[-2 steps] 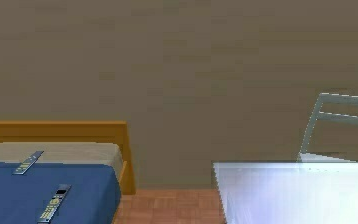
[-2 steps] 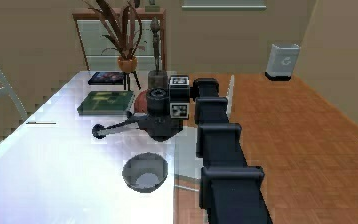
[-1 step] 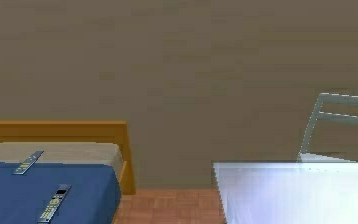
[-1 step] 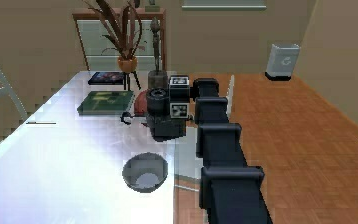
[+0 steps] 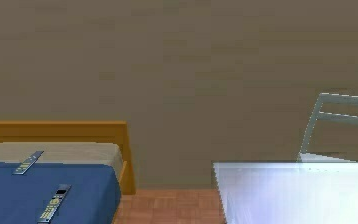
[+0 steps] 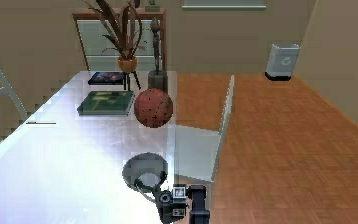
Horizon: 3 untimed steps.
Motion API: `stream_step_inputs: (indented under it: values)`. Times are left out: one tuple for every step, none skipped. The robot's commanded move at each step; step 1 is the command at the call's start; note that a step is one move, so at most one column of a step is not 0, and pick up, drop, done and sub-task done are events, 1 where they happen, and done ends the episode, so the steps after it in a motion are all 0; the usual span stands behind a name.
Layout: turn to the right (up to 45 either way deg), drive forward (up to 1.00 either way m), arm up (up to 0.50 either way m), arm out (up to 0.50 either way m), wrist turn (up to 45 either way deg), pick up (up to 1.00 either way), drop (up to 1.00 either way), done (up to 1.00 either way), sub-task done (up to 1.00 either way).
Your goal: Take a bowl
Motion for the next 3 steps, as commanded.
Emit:
stream_step_inputs:
  values:
    - [0.0, 0.00, 0.00, 0.00, 0.0, 1.00, 0.00, 0.00, 0.00]
    - [0.0, 0.00, 0.10, 0.00, 0.0, 0.00, 0.00, 0.00, 0.00]
    - [0.0, 0.00, 0.00, 0.00, 0.0, 0.00, 0.00, 1.00, 0.00]
